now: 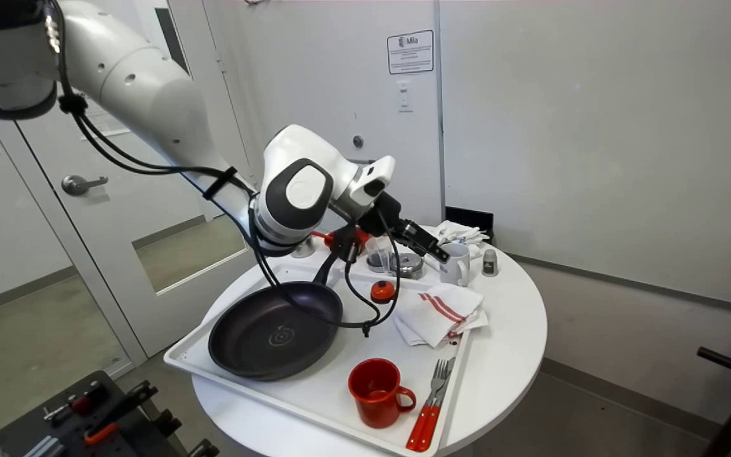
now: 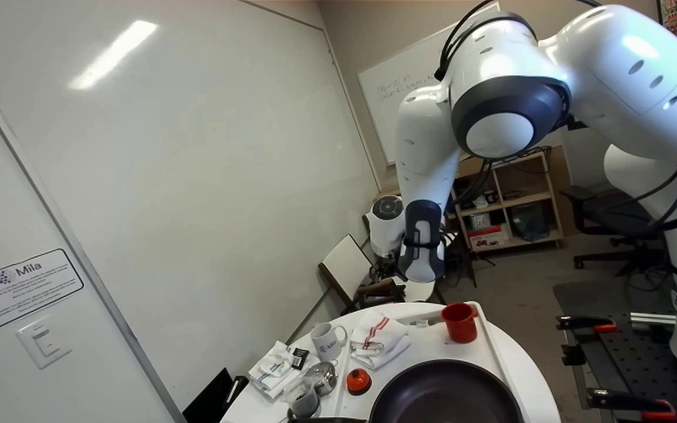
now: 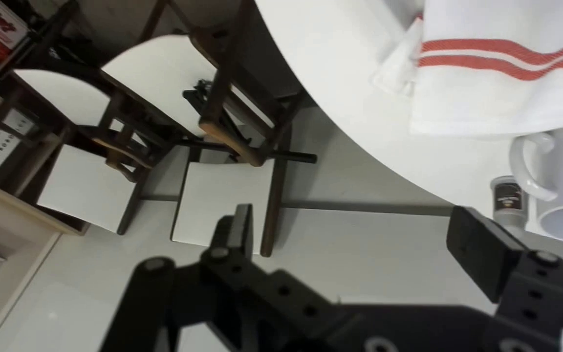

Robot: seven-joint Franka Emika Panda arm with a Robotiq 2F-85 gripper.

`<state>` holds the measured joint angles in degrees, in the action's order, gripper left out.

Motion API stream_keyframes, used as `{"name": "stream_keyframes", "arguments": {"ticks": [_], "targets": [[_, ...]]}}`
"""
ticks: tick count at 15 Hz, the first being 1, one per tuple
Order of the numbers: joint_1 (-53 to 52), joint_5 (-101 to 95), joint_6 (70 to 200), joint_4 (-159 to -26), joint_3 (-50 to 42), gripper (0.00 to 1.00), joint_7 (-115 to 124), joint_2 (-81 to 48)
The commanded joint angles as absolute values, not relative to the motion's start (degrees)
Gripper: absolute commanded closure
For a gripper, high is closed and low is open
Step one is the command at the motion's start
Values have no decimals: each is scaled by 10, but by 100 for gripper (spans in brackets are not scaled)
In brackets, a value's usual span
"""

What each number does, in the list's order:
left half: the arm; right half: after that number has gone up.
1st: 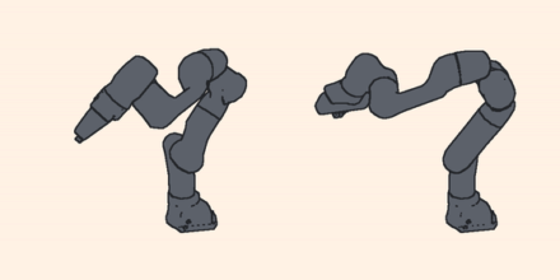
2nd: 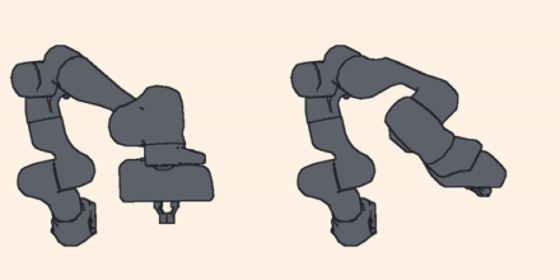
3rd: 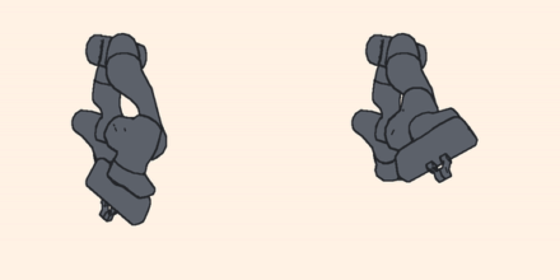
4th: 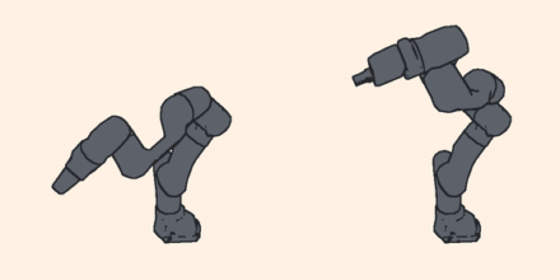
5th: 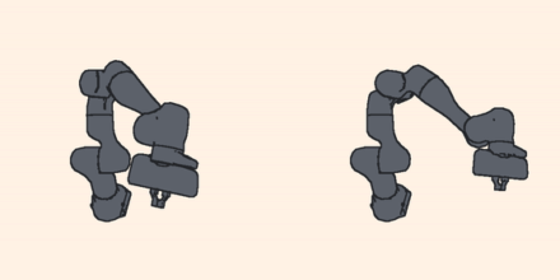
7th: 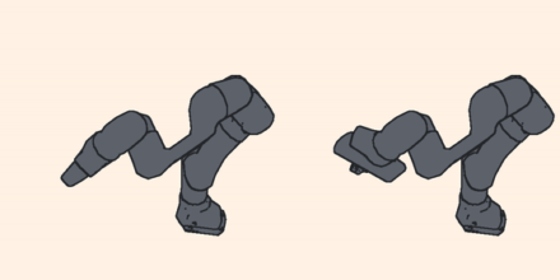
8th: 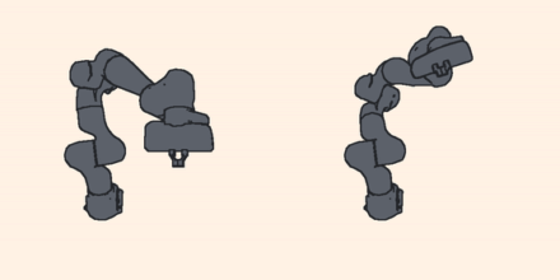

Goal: Move the black pan to the left

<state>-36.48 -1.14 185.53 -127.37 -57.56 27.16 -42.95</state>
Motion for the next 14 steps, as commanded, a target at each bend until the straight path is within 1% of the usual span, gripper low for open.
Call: {"name": "stream_keyframes", "arguments": {"ticks": [1,5,7,11,14], "targets": [[-454,41,1814,-1347,-668,0,196,-381],[-562,29,1740,-1382,-793,0,151,-350],[-608,21,1699,-1386,-840,0,136,-336],[-678,15,1631,-1381,-898,0,114,-314],[-716,2,1588,-1376,-920,0,85,-301]]}}
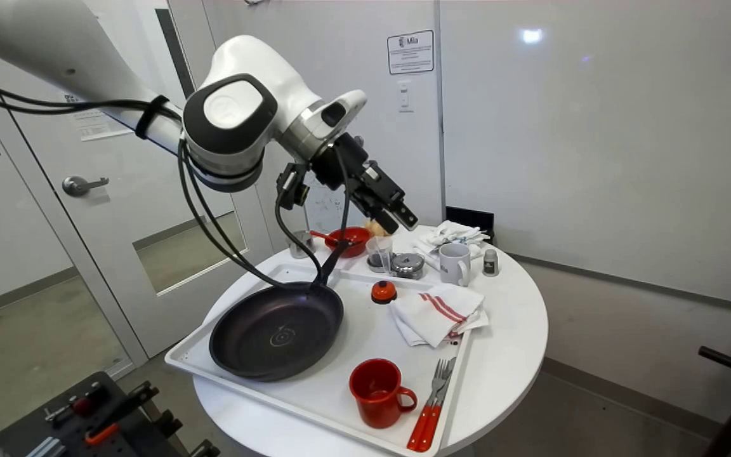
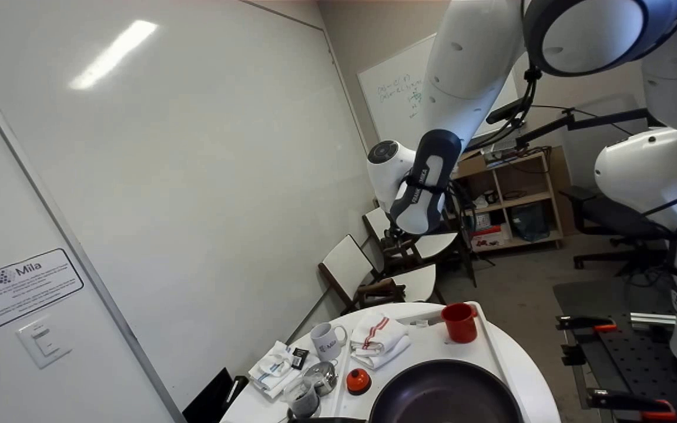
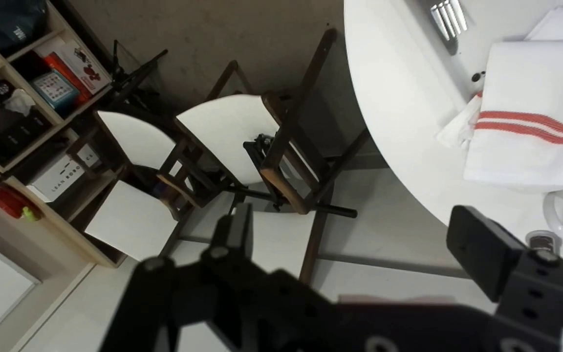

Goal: Move the black pan to the left

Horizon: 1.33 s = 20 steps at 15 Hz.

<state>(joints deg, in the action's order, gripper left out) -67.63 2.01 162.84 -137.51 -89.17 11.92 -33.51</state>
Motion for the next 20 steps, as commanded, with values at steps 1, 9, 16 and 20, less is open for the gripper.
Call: {"name": "stream_keyframes", "arguments": {"ticks": [1,9,16,20], "targets": [[-728,-4,1576,-1375,-926,0,71,-295],[-782,-50,1508,-1377,-932,0,-28,-219],[-846,-18,1496,-1381,-982,0,-129,-116],[-869,7,1484,-1380,-1008,0,-187,-53]]}}
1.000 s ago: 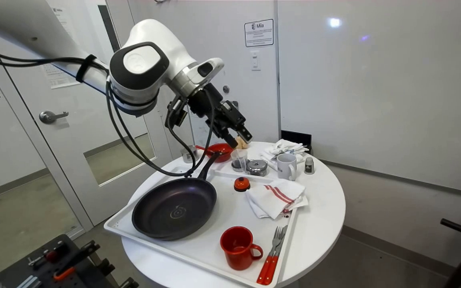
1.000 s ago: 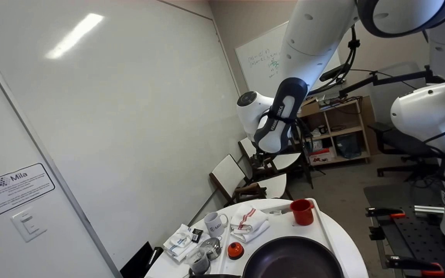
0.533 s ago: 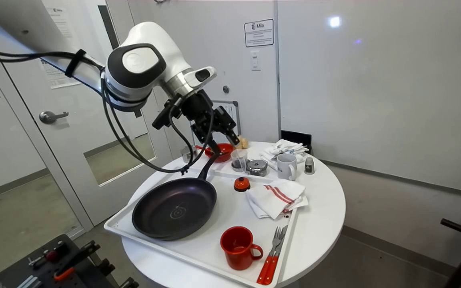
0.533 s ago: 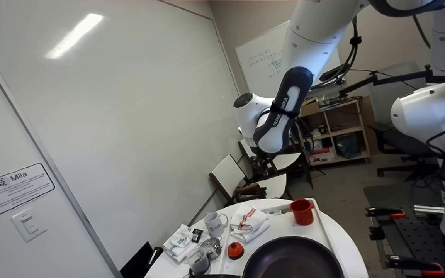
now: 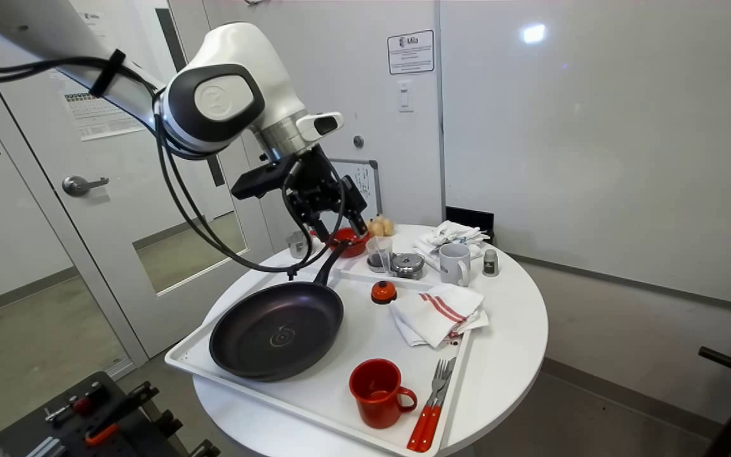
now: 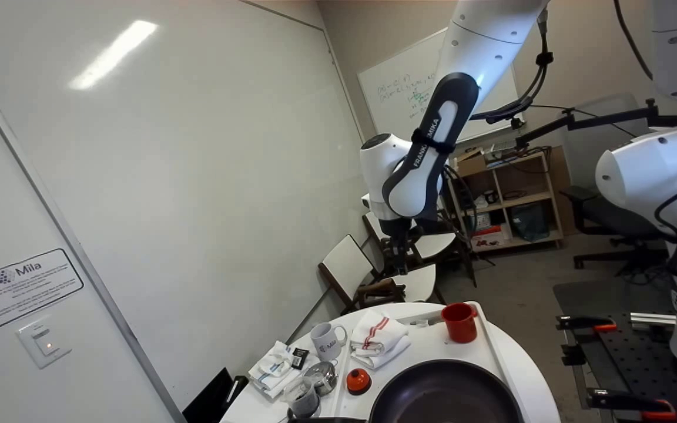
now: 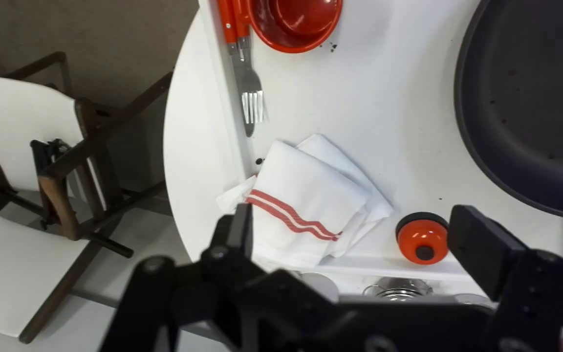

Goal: Move the black pan to the left

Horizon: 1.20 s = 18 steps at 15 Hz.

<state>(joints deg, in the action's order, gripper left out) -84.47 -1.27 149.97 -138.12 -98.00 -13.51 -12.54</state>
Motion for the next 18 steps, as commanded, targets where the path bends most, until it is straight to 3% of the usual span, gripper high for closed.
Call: {"name": "stream_keyframes", "arguments": {"ticks": [1,18], "targets": [[-871,13,1479,-1379,-1012,0,-201,-37],[-862,11,1490,-1384,-1007,0,-195,-41]]}}
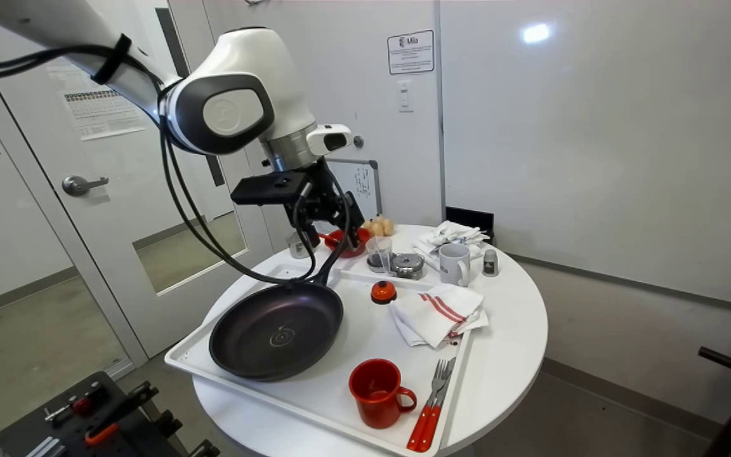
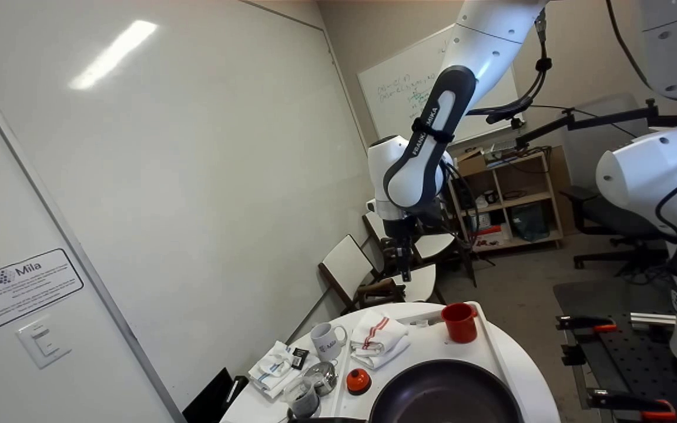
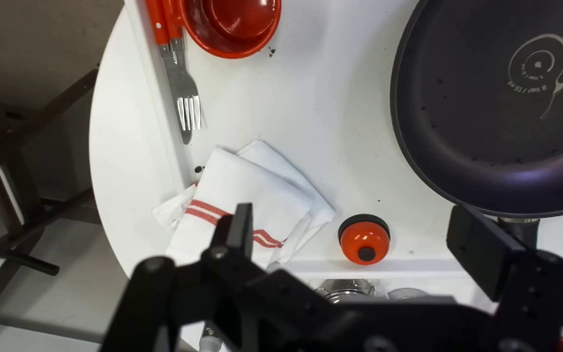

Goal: Move the black pan to the left

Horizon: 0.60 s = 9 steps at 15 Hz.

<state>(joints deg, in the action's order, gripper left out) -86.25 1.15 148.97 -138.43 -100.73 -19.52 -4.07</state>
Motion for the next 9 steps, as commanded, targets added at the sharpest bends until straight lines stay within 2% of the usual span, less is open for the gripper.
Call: {"name": "stream_keyframes", "arguments": {"ticks": [1,9], "targets": [[-862,11,1490,-1384,-1007,0,-195,-41],[-812,-33,1446,-1375,-969,0,-164,17]]}}
